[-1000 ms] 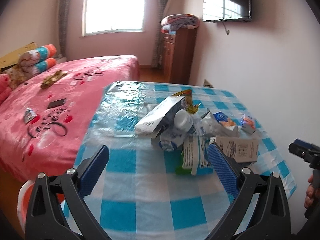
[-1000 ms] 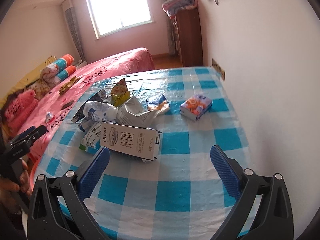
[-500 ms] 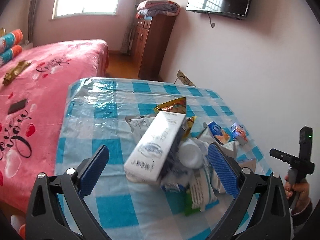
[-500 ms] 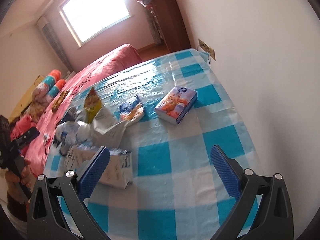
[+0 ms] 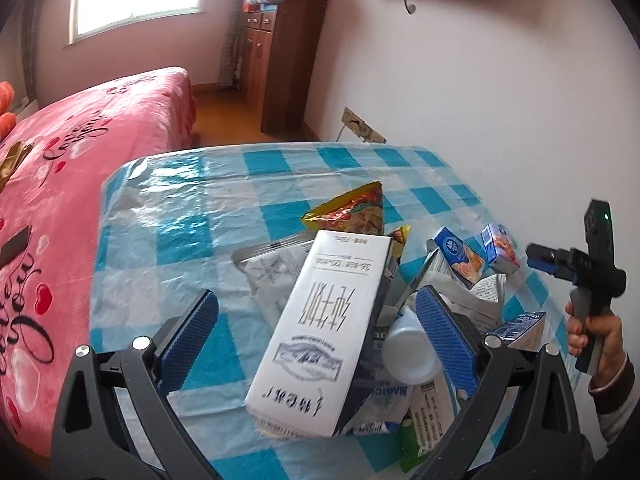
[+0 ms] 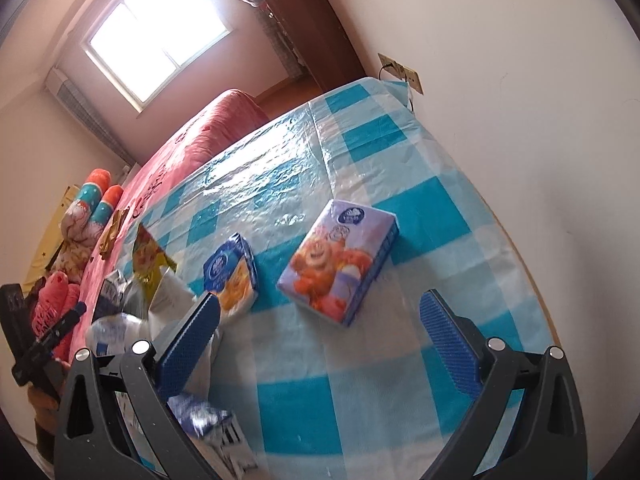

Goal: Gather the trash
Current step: 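Grasp the white milk carton with the left tool while the right tool grasps the bear-print tissue pack, then lift the carton and tissue pack and carry both toward the orange bucket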

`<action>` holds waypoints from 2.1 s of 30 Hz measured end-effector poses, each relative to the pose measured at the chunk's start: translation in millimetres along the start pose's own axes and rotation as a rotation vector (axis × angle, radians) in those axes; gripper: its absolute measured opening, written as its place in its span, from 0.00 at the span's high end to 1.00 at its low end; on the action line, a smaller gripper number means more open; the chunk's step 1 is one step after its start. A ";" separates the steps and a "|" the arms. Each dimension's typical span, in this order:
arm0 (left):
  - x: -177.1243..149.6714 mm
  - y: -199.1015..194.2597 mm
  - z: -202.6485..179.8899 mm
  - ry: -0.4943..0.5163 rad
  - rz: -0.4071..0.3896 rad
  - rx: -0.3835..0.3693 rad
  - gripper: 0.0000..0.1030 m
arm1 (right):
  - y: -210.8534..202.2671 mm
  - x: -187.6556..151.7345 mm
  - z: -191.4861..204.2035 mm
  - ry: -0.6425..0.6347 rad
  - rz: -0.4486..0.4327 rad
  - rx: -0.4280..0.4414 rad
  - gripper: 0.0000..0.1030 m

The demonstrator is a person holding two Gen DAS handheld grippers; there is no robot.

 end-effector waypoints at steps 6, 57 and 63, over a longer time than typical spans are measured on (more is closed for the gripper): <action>-3.0 15.4 -2.9 0.015 0.036 0.000 0.04 | 15.4 2.7 1.7 -0.020 0.007 -0.017 0.04; -57.4 -34.9 22.2 -0.344 -0.005 0.166 0.47 | 20.2 -14.9 10.0 -0.236 -0.003 -0.119 0.48; -70.3 -52.9 15.2 -0.357 -0.016 0.162 0.47 | 0.4 -25.9 4.4 -0.206 -0.007 -0.084 0.50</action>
Point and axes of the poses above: each gripper's, at about its wrist camera, not at the fingertips, and y roughly the way its jaws point, z to its left, x to its top, the point moved 1 cm from there along y, roughly the way its jaws point, and after that the axes turned 15 degrees about -z, right-handed, at the moved point
